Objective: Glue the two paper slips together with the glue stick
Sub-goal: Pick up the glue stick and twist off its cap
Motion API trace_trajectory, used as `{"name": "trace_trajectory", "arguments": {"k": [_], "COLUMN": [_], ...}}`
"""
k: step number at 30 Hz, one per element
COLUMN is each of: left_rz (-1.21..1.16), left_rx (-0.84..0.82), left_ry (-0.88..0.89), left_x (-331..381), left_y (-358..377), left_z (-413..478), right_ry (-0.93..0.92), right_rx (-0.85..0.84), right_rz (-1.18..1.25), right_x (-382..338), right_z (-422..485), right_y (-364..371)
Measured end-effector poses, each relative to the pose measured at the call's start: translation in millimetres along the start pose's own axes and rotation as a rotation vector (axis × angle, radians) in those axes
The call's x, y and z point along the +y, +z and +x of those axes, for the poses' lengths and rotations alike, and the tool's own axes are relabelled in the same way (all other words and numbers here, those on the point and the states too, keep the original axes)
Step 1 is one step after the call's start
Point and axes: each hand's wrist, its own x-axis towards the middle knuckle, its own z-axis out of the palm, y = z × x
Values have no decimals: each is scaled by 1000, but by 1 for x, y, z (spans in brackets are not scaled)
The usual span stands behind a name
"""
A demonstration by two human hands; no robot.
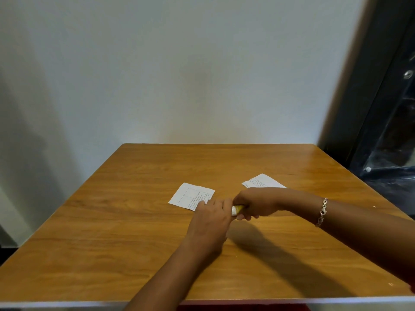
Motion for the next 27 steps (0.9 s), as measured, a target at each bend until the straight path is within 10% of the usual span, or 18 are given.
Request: {"name": "trace_trajectory", "arguments": {"k": [14, 20, 22, 27], "left_rz": [-247, -1192, -1419, -1621], "left_rx": [-180, -734, -756, -167], "left_ry": [-385, -726, -810, -663], "left_x": [-8, -32, -45, -31], "left_y": [2, -16, -9, 9], "left_z": [21, 22, 9, 13], "right_ry": [-69, -245, -148, -36], "right_rx": [479, 834, 843, 874], "right_rz": [-578, -833, -725, 187], "right_x": [3, 27, 55, 63], "right_z": [8, 1, -5, 2], "right_y": [32, 25, 9, 14]}}
